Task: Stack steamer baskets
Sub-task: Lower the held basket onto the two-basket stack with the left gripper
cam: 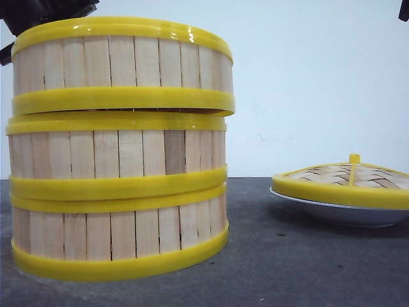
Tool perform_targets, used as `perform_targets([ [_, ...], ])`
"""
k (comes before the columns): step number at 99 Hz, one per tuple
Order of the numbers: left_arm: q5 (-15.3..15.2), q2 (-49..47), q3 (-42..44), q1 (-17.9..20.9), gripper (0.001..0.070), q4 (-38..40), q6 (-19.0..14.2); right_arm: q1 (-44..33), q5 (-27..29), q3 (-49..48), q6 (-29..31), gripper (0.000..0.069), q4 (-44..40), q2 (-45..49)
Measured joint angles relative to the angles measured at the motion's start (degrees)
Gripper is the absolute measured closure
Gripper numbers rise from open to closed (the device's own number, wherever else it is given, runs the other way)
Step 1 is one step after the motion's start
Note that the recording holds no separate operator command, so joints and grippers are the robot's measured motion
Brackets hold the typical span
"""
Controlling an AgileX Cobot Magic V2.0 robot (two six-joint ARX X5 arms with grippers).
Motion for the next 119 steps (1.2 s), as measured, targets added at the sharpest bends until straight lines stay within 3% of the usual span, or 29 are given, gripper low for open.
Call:
perform_targets([
  [60,0.07,0.00,0.04,0.22,0.0681,-1.51,-0.22,0.00,0.00,0.00,-0.20,0.0324,-0.50,0.00],
  [87,-2.93,0.00,0.09,0.52,0.0685,-2.89,-0.92,0.00,0.00,0.00,-0.20,0.0324,-0.63,0.00],
  [119,-3.28,-0.04,0.09,0.70,0.0685,-2.54,-1.22,0.00,-0.02,0.00,-0.20,0.0324,-0.66,0.00],
])
